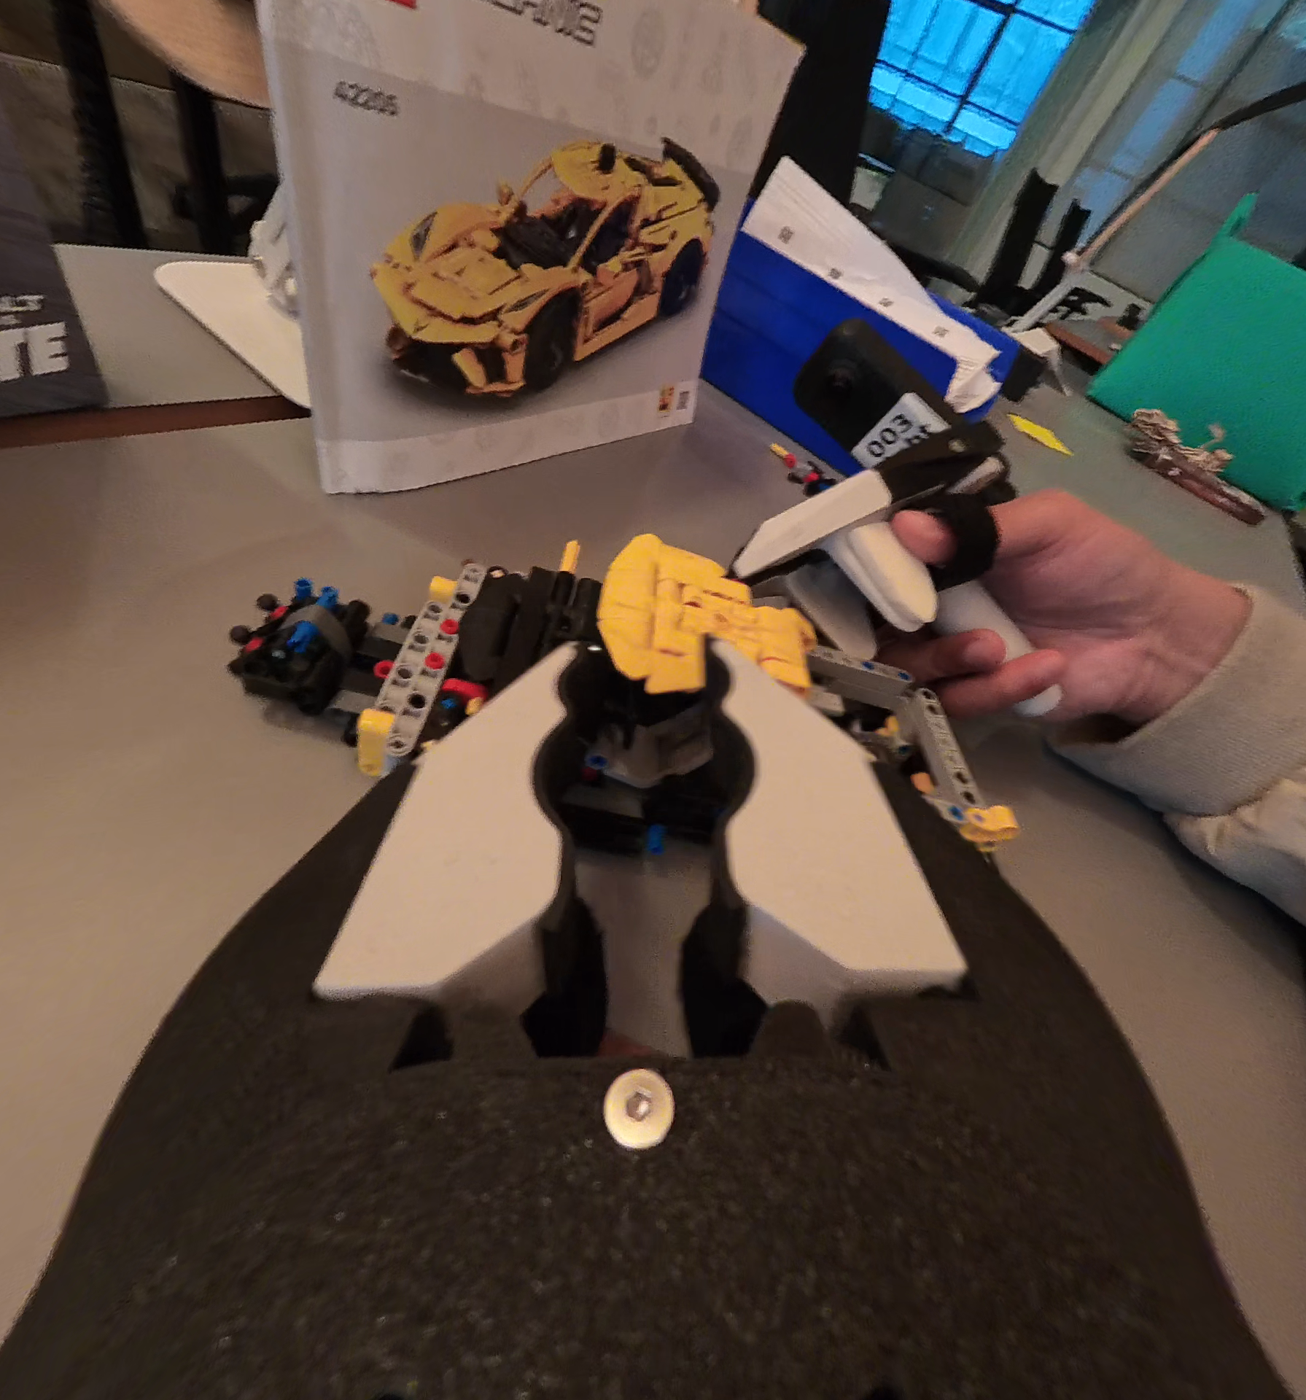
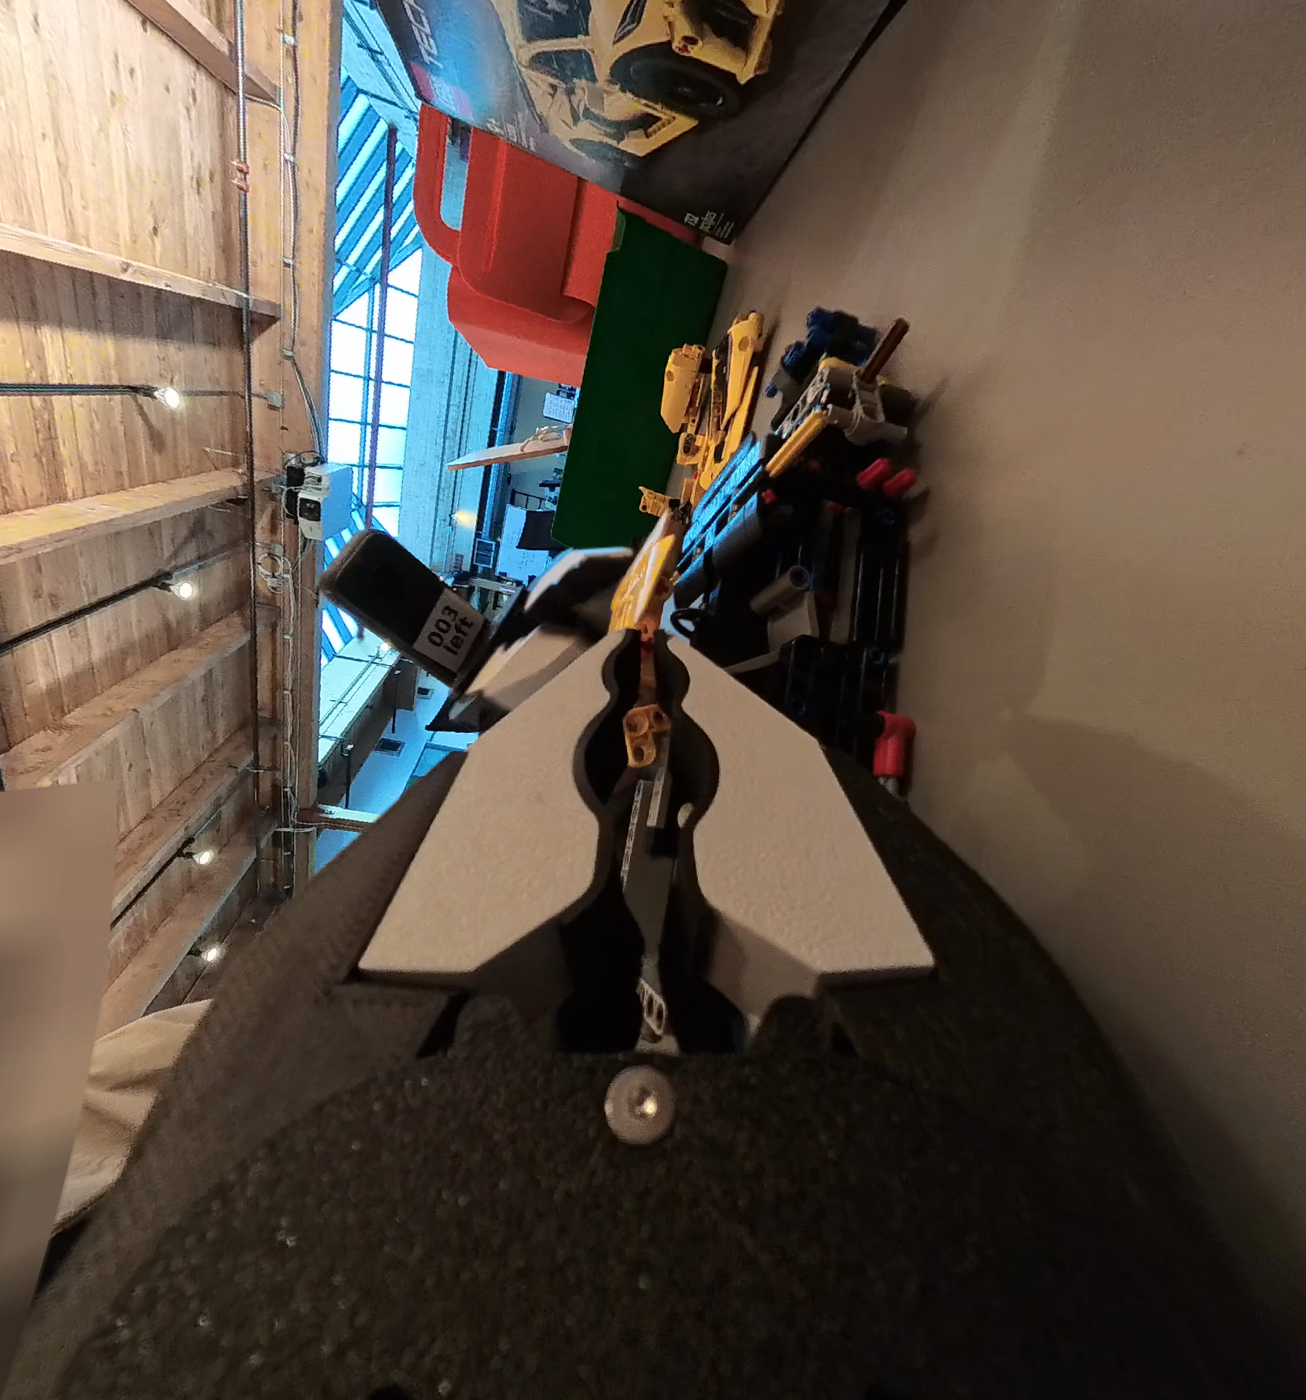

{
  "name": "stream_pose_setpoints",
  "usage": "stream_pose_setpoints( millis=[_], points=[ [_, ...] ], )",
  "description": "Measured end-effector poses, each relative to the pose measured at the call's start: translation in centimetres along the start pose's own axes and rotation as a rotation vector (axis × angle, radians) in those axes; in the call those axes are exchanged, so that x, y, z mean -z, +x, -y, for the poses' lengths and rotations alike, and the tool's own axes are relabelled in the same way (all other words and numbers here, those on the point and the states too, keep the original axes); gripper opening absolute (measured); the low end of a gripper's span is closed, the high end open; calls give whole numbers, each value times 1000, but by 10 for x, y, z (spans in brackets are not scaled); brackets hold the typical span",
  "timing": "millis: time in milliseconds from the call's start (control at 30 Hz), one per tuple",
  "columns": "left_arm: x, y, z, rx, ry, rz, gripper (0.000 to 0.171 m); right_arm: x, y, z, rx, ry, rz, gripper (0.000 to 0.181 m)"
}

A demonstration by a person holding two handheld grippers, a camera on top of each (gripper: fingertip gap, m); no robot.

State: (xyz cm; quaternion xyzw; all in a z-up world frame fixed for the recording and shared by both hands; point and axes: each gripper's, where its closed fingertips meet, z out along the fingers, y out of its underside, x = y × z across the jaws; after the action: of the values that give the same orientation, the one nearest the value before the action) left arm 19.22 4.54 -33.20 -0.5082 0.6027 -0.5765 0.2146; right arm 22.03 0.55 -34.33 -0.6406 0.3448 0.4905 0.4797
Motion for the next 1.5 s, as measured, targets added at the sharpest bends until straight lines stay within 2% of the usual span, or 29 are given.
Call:
stream_pose_setpoints(
  millis=[33, 100, 167, 233, 400, 500, 633, 800, 1033, 1233, 1367, 1500],
  points=[
    [1, 9, 5, -6, 5, -46, 46, 0, 0, 0, 4, -4, -3, 1],
    [1, 28, 7, -112, -13, -94, 60, 1, -1, -2, 17, -27, -7, 1],
    [-9, 22, -5, -326, -107, 25, 74, 3, -2, -6, 14, -56, 1, 1],
    [-19, 17, -14, -422, -185, 97, 81, 4, -3, -9, 0, -80, 14, 2],
    [-31, 21, -21, -418, -229, 66, 79, 4, -3, -11, -20, -81, 34, 3],
    [-32, 23, -20, -454, -223, 88, 70, 4, -3, -12, -21, -76, 34, 3],
    [-31, 22, -21, -440, -222, 78, 70, 3, -3, -12, -7, -81, 31, 2],
    [-31, 21, -20, -437, -205, 97, 69, 4, -2, -6, -39, -21, 62, 1],
    [-35, 18, -18, -438, -194, 129, 68, 8, 1, 1, -36, 66, 21, 0],
    [-34, 17, -17, -439, -190, 144, 68, 6, 0, -1, -58, 16, 21, 1],
    [-34, 16, -17, -435, -188, 150, 67, 5, 0, 3, -42, 55, -20, 3],
    [-35, 18, -18, -443, -187, 157, 68, 3, -2, 4, -76, 80, 11, 0]
  ],
)
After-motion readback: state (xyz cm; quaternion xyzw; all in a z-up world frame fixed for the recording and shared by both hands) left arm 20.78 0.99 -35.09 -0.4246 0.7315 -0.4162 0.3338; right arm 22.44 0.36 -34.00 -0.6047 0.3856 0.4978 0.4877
